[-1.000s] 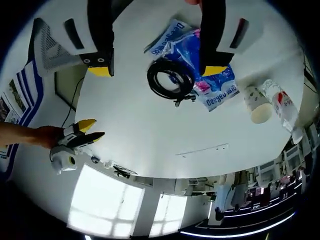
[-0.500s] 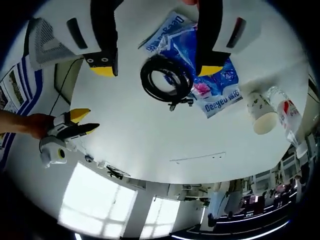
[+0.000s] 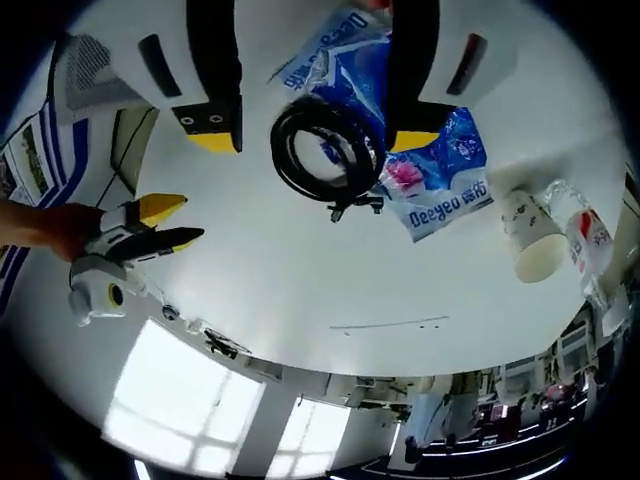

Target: Arrange the tabletop items into an orderly group along one side of the table until the central work area is clear of visible clutter.

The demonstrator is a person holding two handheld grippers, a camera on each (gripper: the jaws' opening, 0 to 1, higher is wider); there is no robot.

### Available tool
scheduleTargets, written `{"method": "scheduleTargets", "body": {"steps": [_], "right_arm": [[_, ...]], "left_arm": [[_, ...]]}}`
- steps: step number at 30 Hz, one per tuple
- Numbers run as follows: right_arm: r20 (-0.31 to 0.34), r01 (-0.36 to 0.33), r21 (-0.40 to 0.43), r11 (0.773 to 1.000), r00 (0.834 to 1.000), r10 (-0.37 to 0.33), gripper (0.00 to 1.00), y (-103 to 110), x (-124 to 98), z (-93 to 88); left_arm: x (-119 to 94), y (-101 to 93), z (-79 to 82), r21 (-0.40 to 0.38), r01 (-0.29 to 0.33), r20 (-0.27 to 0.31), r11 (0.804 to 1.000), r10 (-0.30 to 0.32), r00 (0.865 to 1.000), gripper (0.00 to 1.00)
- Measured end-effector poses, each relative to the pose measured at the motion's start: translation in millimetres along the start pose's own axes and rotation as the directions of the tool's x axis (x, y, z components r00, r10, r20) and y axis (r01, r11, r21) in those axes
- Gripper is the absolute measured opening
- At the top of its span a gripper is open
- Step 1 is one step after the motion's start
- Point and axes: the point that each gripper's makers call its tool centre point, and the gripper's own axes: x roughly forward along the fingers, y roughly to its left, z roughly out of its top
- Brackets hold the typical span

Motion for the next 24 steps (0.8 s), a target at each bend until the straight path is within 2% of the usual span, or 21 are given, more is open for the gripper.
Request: {"method": "scheduleTargets", "body": {"steps": [4,9,13,14,16,24], "right_arm": [[-0.007,0.004,0.047,0.999,1.000,-0.003,0.46,7.3,17.2,2.5],[-0.009,0.002,0.091,0.996,1.000,-0.001,0.44,15.9,37.1,2.6],[-0.010,-0.002,0.140,0.990,1.000,0.003,0.40,33.1,47.1,-0.2],[-0.010,-0.001,0.148,0.989,1.000,0.002,0.39,28.9,49.0,-0.3],[-0.007,-0.004,0.173,0.985,1.000,0.005,0.38,33.5,53.8,0.2],[-0.005,-0.005,0.225,0.974,1.000,0.006,0.31,40.4,74.7,2.5]], "left_arm": [[5.2,-9.6,1.9,-0.028,-0.007,-0.004,1.000,0.007,1.000,0.54],[11.2,-0.6,-1.2,-0.055,-0.028,-0.012,0.998,0.028,1.000,0.49],[17.0,4.0,-6.1,-0.080,-0.033,-0.021,0.996,0.031,0.999,0.47],[19.1,7.2,-8.8,-0.080,-0.039,-0.025,0.996,0.037,0.999,0.46],[21.0,11.1,-11.4,-0.092,-0.043,-0.025,0.995,0.041,0.999,0.44],[20.8,12.1,-13.5,-0.116,-0.063,-0.026,0.991,0.061,0.998,0.36]]}}
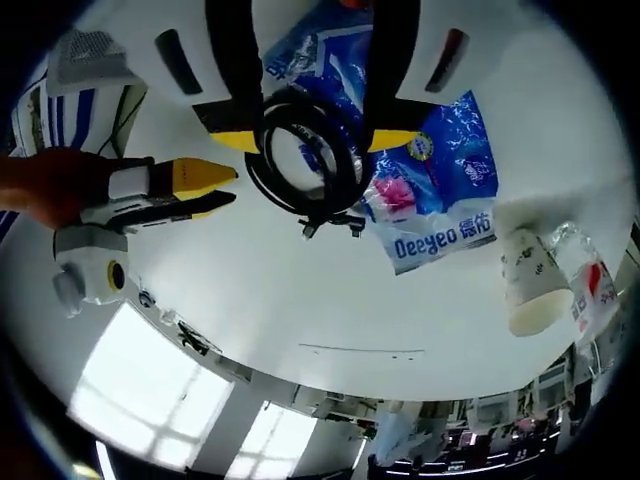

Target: Arrange the tabletop items into an orderly group along one side of the table until the central work area is clear of visible clutter.

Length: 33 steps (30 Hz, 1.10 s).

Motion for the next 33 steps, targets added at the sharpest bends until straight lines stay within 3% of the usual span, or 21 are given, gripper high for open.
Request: {"method": "scheduleTargets", "body": {"steps": [11,19,23,24,33], "right_arm": [[-0.010,0.005,0.024,1.000,1.000,-0.005,0.20,8.2,12.1,-2.5],[-0.029,0.018,0.005,1.000,0.999,-0.017,0.14,2.2,20.5,-5.4],[-0.037,0.044,-0.023,0.999,0.998,-0.045,0.02,-0.9,18.4,-7.3],[-0.039,0.040,-0.020,0.999,0.998,-0.041,0.02,0.7,18.3,-8.1],[-0.025,0.034,-0.007,0.999,0.999,-0.034,0.01,-0.3,18.6,-4.6]], "left_arm": [[3.5,10.4,-2.7,-0.001,-0.033,-0.004,0.999,0.033,0.999,0.26],[5.4,15.8,-5.4,-0.002,-0.055,-0.017,0.998,0.055,0.998,0.19],[6.9,17.0,-8.0,0.007,-0.072,-0.028,0.997,0.072,0.997,0.10],[6.8,16.7,-8.6,0.005,-0.069,-0.034,0.998,0.069,0.997,0.04],[4.7,15.3,-7.8,-0.006,-0.063,-0.037,0.998,0.063,0.997,0.02]]}}
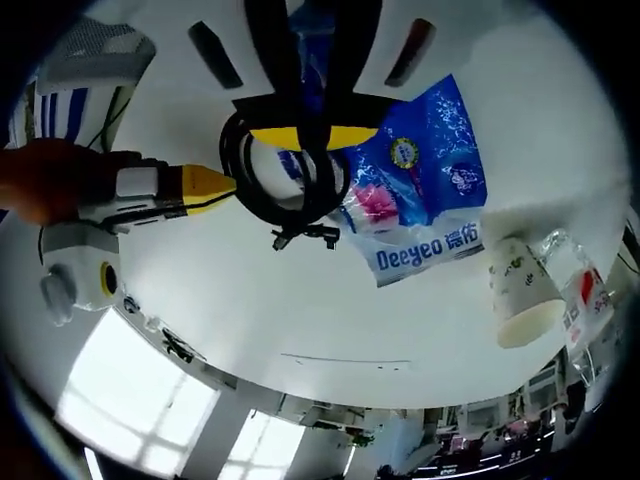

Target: Arrange the tabletop items into an orderly group along one side of the table until the central work area is clear of visible clutter.

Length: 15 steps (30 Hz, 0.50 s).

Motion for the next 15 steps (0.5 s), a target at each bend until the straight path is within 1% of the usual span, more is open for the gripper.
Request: {"method": "scheduleTargets", "body": {"steps": [6,10,15], "right_arm": [[0.013,-0.004,-0.006,1.000,1.000,0.004,0.01,-0.8,-4.2,5.2],[0.023,-0.002,-0.006,1.000,1.000,0.002,0.01,-6.3,-4.4,7.6],[0.039,0.001,-0.006,1.000,0.999,0.000,0.01,-5.7,-15.3,10.1]], "left_arm": [[-10.0,-9.9,1.2,-0.004,0.002,0.004,1.000,-0.002,1.000,0.01],[-13.9,-15.5,3.4,-0.004,0.007,0.008,1.000,-0.007,1.000,0.01],[-16.4,-23.3,9.1,0.002,0.013,0.018,1.000,-0.013,1.000,0.00]]}}
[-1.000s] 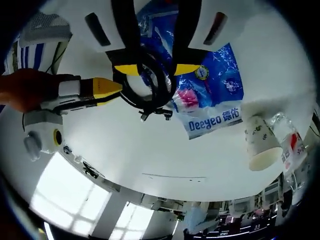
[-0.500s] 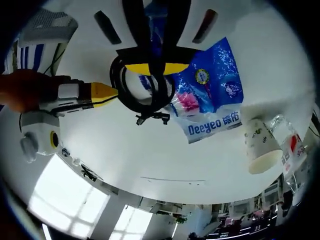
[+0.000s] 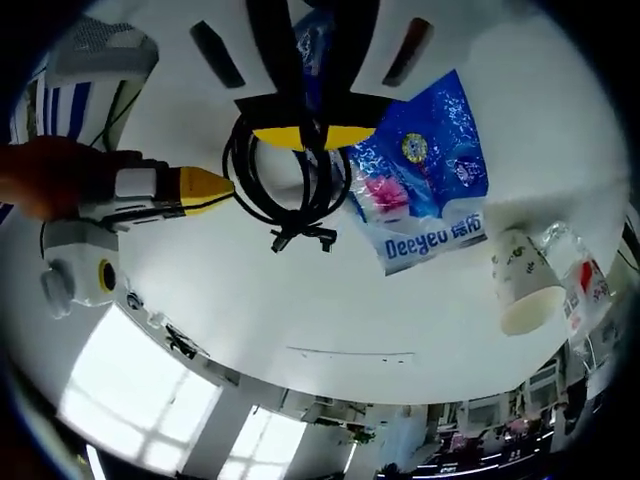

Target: Arrange the tabletop items into an orderly group along one side of the table until the central work area is clear of visible clutter.

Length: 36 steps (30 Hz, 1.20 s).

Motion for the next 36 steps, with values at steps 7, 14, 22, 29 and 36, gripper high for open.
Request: {"method": "scheduleTargets", "body": {"steps": [7,14,22,29,36], "right_arm": [[0.019,0.016,-0.007,1.000,1.000,-0.016,0.00,-14.8,-13.8,8.9],[0.032,0.051,0.000,0.999,0.998,-0.051,0.00,-29.2,-32.4,6.3],[0.042,0.087,0.003,0.996,0.995,-0.087,0.00,-57.0,-50.1,10.8],[0.043,0.105,0.006,0.994,0.994,-0.105,0.00,-66.3,-63.0,11.0],[0.037,0.106,0.007,0.994,0.994,-0.106,0.00,-75.2,-52.7,18.0]], "left_arm": [[11.7,-8.3,4.3,0.005,0.015,-0.007,1.000,-0.014,1.000,0.00],[27.9,-28.0,10.5,0.033,0.052,-0.012,0.998,-0.052,0.999,0.00],[46.5,-52.0,18.4,0.052,0.089,-0.018,0.995,-0.089,0.996,0.00],[59.0,-64.5,22.8,0.045,0.108,-0.024,0.993,-0.107,0.994,0.00],[68.6,-65.5,28.6,0.039,0.110,-0.030,0.993,-0.109,0.994,0.00]]}}
